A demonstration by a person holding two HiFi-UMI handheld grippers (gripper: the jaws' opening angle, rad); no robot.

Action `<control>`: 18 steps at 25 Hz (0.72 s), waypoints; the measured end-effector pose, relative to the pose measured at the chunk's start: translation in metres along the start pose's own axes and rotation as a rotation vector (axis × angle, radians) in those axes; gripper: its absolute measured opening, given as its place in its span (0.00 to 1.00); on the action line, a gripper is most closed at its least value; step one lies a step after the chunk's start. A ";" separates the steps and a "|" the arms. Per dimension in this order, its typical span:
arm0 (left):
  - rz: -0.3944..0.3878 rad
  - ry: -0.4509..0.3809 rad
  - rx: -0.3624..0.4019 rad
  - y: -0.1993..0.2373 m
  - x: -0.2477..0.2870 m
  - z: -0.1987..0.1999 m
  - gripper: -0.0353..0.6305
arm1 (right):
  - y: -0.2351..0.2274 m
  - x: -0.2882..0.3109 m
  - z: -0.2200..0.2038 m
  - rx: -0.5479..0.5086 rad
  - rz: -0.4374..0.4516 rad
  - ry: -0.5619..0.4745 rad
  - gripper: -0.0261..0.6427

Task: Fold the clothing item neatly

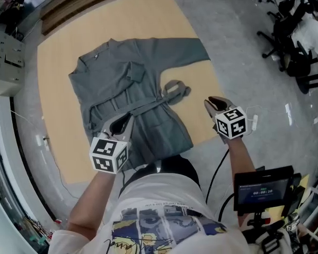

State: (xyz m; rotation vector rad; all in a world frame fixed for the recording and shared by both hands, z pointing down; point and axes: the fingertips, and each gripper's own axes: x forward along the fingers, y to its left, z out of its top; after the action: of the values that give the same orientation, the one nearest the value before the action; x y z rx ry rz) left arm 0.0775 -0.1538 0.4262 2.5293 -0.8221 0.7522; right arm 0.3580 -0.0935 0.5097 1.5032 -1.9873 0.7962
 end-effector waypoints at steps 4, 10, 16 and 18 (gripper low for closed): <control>-0.059 0.019 0.013 -0.003 -0.028 -0.027 0.06 | -0.006 0.004 0.005 0.049 -0.049 -0.025 0.14; -0.154 -0.019 -0.046 -0.030 -0.026 -0.027 0.06 | -0.067 0.022 0.025 0.145 -0.067 -0.106 0.15; -0.147 -0.003 -0.047 -0.061 0.003 -0.012 0.06 | -0.139 0.065 0.050 0.201 -0.006 -0.124 0.24; -0.147 0.013 -0.038 -0.070 0.013 -0.010 0.06 | -0.157 0.079 0.054 0.202 0.012 -0.120 0.25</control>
State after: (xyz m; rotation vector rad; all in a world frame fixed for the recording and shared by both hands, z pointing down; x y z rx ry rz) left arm 0.1264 -0.1017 0.4290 2.5160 -0.6324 0.6983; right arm 0.4872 -0.2176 0.5500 1.6899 -2.0546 0.9573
